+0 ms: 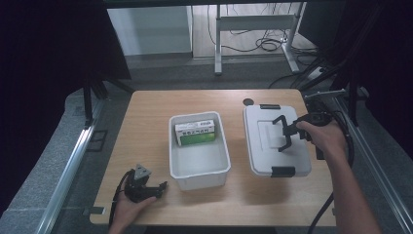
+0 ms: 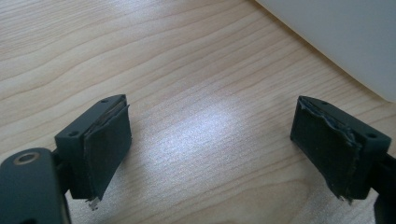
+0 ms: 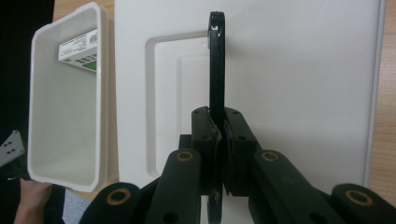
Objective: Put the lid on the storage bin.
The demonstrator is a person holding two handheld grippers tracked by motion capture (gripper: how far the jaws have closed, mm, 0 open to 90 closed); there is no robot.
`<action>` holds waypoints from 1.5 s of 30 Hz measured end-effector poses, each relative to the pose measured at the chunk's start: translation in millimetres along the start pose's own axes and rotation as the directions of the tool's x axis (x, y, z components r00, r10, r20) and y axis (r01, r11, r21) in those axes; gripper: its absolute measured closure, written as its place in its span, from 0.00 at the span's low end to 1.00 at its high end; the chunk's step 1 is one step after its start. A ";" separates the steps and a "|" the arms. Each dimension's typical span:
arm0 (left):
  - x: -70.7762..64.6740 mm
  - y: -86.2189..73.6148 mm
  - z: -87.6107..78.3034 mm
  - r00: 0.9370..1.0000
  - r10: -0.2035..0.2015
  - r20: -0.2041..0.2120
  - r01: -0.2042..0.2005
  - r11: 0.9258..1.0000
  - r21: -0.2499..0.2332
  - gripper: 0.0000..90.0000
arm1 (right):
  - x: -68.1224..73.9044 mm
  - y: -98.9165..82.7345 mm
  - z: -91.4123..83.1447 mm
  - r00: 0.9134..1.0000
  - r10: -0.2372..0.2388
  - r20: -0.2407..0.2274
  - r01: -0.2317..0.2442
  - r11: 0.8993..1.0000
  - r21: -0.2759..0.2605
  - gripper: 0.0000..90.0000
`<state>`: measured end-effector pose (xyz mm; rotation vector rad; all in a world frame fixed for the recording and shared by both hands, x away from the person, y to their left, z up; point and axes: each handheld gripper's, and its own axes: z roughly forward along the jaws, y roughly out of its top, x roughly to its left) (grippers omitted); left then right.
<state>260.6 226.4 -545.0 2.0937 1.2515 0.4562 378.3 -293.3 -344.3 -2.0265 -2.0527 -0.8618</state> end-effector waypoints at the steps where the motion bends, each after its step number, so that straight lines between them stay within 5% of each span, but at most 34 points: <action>1: 0.0 0.0 -0.1 1.000 0.000 0.000 0.000 1.000 0.000 0.14 | 1.2 -0.1 -0.4 1.000 0.000 0.000 0.000 1.000 -0.002 0.95; 8: -0.1 -0.2 -0.2 1.000 -0.001 0.000 0.001 1.000 0.000 0.14 | 11.6 -1.3 -4.7 0.999 -0.005 -0.036 0.004 1.000 -0.015 0.95; 45: 0.0 -0.3 -0.4 1.000 0.001 -0.001 -0.001 1.000 0.001 0.14 | 65.8 4.7 9.4 0.995 -0.067 -0.075 0.067 0.998 0.001 0.95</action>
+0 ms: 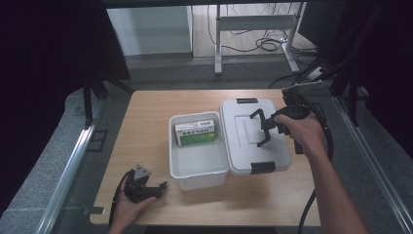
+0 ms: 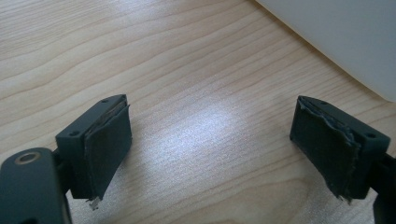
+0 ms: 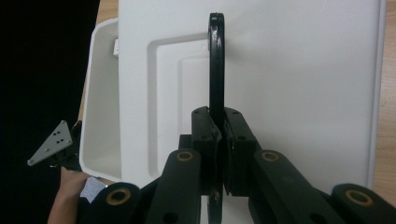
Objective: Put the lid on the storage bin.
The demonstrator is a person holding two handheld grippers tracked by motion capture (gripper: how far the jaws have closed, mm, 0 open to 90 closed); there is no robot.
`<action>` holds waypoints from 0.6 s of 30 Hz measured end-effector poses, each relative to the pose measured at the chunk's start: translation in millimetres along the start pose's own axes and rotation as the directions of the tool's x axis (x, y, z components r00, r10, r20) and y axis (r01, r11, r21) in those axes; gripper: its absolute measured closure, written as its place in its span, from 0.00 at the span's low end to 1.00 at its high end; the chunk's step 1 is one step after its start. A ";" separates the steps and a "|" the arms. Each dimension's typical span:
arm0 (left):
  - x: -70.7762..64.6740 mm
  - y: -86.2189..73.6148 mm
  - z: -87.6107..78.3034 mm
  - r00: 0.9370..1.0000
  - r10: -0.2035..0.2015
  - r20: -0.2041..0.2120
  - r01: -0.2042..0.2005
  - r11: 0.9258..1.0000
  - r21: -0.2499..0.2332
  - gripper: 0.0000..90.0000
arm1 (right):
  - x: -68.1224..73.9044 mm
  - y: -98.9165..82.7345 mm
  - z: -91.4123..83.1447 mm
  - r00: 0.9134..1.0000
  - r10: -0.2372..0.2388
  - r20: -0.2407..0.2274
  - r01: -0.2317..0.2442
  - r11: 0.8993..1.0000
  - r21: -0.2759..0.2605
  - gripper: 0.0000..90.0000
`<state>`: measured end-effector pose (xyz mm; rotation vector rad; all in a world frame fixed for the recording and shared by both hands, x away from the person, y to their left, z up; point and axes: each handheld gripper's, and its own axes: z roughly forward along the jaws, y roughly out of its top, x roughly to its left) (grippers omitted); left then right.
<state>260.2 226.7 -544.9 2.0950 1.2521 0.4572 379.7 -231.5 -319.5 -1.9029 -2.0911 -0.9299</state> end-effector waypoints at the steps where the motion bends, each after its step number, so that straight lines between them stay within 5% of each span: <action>1: 0.0 0.0 0.0 1.000 0.000 0.000 0.000 1.000 0.000 0.14 | 1.2 0.2 0.2 1.000 -0.004 0.004 0.004 1.000 0.003 0.95; 18: 0.1 0.0 0.1 1.000 0.000 0.001 0.000 1.000 0.000 0.14 | 20.2 2.5 11.9 1.000 -0.005 -0.011 0.005 1.000 0.023 0.95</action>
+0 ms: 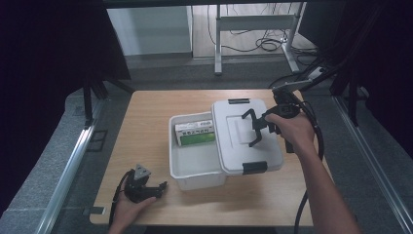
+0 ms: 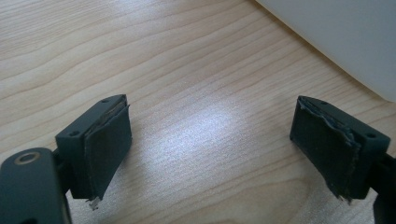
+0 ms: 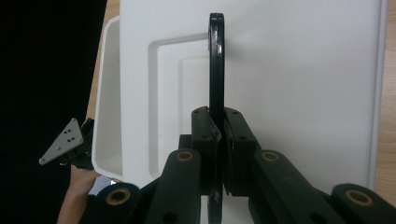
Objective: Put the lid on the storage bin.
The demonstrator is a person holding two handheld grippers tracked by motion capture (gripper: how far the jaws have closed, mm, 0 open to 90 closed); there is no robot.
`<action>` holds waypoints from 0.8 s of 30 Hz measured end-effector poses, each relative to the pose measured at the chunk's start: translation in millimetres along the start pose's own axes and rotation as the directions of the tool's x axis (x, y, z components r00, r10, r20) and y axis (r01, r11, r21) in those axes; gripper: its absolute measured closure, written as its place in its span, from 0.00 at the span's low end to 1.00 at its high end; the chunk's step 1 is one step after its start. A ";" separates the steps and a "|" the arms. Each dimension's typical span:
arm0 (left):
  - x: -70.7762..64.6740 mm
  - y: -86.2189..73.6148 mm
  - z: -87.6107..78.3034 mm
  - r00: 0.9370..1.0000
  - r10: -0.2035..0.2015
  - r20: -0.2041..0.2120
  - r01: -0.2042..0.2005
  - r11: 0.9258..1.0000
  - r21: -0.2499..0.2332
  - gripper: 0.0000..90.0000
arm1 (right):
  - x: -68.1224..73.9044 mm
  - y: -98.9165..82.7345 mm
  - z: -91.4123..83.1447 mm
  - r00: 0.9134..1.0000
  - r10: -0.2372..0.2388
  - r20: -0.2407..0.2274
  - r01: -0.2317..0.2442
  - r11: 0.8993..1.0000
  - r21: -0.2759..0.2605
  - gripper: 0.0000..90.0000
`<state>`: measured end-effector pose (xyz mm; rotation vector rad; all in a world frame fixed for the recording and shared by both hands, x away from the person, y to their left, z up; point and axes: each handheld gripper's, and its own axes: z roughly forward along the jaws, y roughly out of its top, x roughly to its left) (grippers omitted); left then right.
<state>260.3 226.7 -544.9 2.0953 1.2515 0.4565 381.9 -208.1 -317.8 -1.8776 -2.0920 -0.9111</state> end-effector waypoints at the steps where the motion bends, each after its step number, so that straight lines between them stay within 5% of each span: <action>1: 0.0 0.0 0.0 1.000 0.000 0.000 0.000 1.000 0.000 0.14 | 1.5 0.2 0.4 1.000 0.002 -0.003 -0.002 1.000 0.001 0.95; 24: 0.7 0.6 0.6 1.000 0.004 0.006 -0.004 1.000 0.000 0.14 | 46.6 5.8 15.5 1.000 -0.028 -0.010 0.028 0.999 0.028 0.95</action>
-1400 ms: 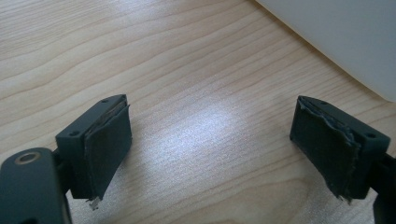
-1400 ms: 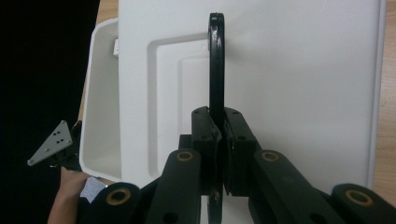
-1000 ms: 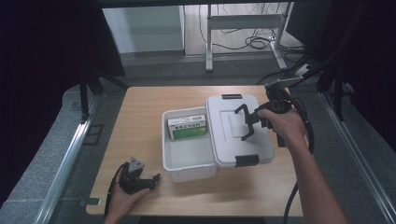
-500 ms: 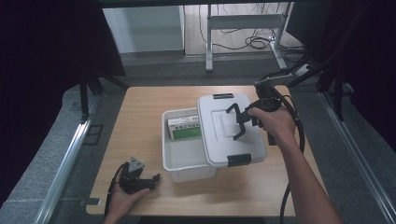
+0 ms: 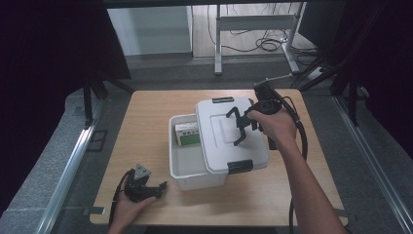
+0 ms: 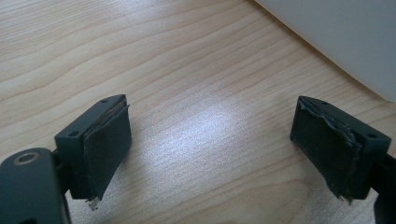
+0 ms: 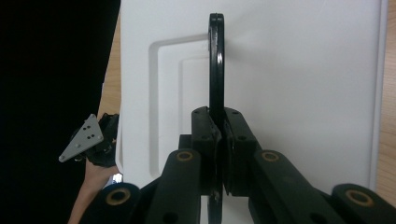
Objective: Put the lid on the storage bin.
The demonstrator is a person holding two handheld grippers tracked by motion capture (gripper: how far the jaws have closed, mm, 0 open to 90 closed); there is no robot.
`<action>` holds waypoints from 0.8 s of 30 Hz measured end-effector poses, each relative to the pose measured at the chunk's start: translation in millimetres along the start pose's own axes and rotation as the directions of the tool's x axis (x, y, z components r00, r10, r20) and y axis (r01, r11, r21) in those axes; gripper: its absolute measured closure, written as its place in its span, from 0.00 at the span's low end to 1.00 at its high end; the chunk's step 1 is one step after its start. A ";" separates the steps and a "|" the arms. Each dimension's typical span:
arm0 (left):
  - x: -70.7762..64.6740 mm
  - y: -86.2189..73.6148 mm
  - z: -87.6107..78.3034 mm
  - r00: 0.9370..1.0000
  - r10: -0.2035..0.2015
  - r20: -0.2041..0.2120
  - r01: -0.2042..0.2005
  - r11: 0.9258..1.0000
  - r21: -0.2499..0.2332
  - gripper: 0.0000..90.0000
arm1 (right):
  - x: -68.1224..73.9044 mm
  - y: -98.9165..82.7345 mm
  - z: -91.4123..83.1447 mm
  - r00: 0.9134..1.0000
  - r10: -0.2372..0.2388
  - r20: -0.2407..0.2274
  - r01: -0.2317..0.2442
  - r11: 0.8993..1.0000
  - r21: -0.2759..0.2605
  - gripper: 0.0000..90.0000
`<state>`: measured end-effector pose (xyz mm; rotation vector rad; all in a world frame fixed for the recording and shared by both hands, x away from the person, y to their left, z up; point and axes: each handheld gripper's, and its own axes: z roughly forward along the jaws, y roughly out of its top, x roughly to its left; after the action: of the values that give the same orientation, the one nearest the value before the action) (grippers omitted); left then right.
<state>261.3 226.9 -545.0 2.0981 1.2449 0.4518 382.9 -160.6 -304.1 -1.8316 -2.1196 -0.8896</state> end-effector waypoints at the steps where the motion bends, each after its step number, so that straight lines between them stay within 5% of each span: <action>1: 0.0 0.0 0.0 1.000 0.000 0.000 0.000 1.000 0.000 0.14 | 2.5 1.1 0.9 1.000 -0.003 0.002 0.003 1.000 0.004 0.95; 24: 0.2 0.1 0.1 1.000 0.001 0.001 -0.001 1.000 0.000 0.14 | 42.4 9.0 28.5 0.999 -0.037 0.004 0.037 0.998 0.047 0.95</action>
<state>261.5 227.0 -545.0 2.0985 1.2434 0.4516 389.0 -109.1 -302.1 -1.7790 -2.1653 -0.8377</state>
